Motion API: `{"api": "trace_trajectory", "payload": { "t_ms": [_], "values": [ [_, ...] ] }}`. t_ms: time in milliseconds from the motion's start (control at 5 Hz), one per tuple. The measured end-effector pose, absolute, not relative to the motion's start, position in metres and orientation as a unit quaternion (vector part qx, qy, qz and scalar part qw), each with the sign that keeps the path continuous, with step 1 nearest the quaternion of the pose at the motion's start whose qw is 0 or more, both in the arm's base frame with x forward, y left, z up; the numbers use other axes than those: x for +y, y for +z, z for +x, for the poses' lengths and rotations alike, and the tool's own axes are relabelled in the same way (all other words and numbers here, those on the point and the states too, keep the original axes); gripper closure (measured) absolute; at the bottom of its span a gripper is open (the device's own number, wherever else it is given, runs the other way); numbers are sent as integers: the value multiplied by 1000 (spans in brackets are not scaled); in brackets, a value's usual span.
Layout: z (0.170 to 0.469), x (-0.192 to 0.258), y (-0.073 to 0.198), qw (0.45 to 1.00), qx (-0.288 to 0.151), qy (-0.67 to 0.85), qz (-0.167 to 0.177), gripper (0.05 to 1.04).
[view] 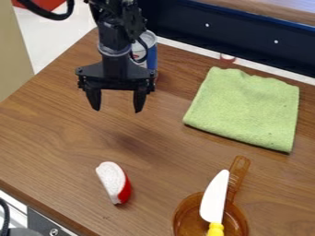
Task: Put the object under the next to the can on the upper left corner of the table
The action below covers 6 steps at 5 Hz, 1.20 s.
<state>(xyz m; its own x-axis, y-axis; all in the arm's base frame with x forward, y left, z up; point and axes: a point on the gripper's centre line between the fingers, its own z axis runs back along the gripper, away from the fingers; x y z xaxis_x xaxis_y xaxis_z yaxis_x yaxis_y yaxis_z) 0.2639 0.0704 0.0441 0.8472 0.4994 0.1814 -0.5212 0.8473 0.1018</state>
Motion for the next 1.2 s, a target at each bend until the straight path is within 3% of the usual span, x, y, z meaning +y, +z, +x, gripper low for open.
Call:
{"api": "trace_trajectory", "payload": {
  "t_ms": [200, 400, 800, 1000, 1200],
  "values": [
    [259, 69, 37, 958, -52, 273, 72, 83],
    [255, 66, 37, 947, 8, 314, 60, 83],
    [217, 56, 63, 925, 13, 380, 21, 83],
    [193, 55, 63, 925, -11, 380, 12, 83],
    [183, 50, 54, 912, -9, 409, 37, 83]
  ]
}}
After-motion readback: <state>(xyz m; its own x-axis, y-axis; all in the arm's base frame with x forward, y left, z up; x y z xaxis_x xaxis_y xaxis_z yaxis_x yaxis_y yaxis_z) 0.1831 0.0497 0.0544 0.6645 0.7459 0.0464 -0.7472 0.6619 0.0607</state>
